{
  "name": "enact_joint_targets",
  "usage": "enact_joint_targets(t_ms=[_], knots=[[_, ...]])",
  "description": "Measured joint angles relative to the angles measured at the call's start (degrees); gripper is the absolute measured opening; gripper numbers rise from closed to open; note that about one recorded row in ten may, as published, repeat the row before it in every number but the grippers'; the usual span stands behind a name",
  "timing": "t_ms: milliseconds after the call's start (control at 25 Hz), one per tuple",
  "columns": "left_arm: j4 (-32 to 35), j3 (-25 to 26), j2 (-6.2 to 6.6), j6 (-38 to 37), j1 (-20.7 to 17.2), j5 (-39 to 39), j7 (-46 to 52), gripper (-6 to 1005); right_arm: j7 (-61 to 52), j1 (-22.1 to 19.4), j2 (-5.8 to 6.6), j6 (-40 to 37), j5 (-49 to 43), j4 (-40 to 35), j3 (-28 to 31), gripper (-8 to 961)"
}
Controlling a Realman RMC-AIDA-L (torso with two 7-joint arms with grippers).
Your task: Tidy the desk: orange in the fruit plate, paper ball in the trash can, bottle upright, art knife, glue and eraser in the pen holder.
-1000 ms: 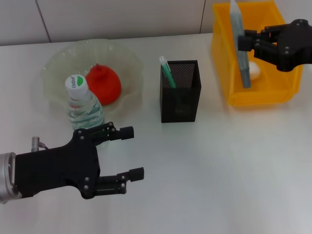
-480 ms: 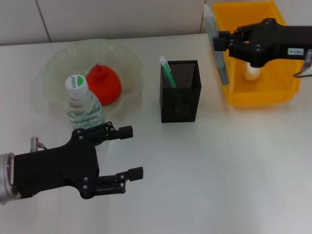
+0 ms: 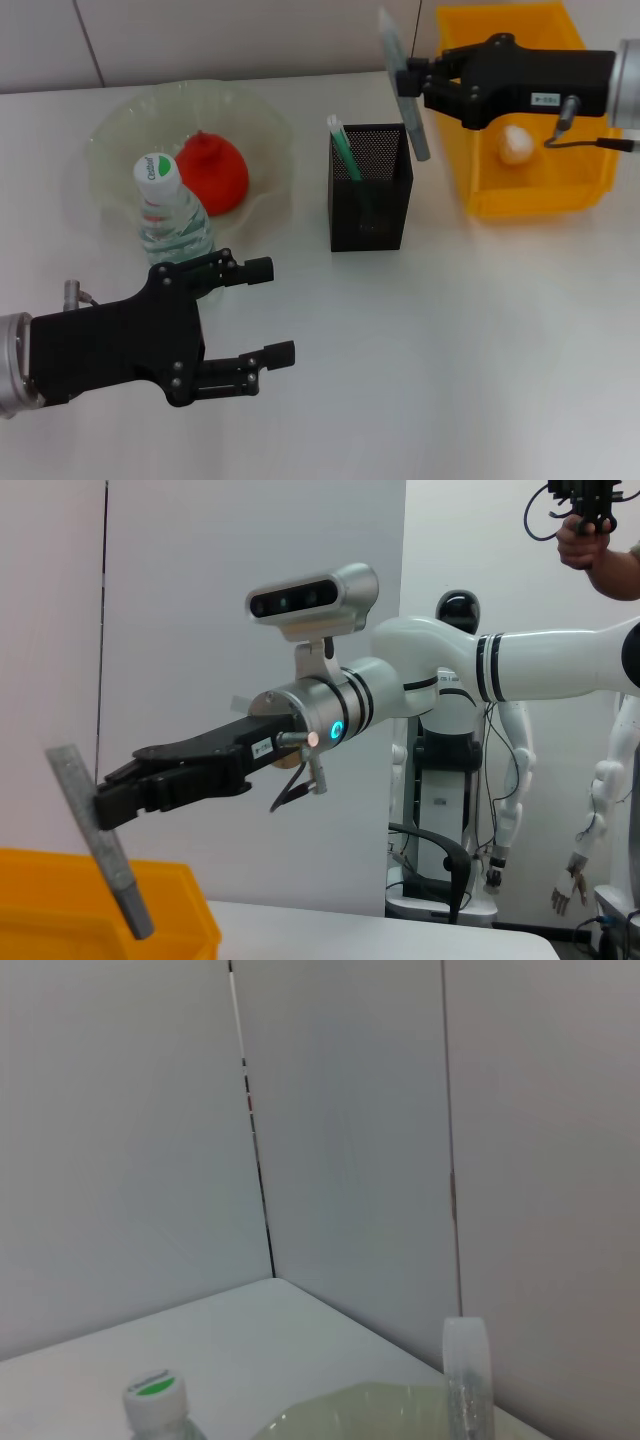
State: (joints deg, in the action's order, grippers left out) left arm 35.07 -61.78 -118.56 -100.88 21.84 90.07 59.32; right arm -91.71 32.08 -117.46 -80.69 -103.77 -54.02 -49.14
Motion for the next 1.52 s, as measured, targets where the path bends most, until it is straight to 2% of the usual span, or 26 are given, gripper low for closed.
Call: enact_joint_targets(t_ms=[480, 960, 1360, 1520], knots=[[0.0, 0.0, -0.09, 0.14, 0.14, -0.1, 0.0, 802, 9.03, 2.75, -1.21, 5.01, 3.07, 8.23, 0.01, 118], [0.0, 0.0, 0.0, 0.26, 0.14, -0.54, -0.04, 802, 14.24, 4.58, -1.43, 9.83, 5.51, 15.74, -0.06, 115], [-0.01, 0.0, 0.02, 0.34, 0.06, -0.61, -0.52, 802, 15.44, 6.23, -1.43, 12.6, 5.3, 19.42, -0.81, 114], [-0.09, 0.0, 0.09, 0.34, -0.11, -0.61, -0.53, 802, 15.45, 6.39, -1.44, 12.66, 5.18, 19.79, -1.02, 144]])
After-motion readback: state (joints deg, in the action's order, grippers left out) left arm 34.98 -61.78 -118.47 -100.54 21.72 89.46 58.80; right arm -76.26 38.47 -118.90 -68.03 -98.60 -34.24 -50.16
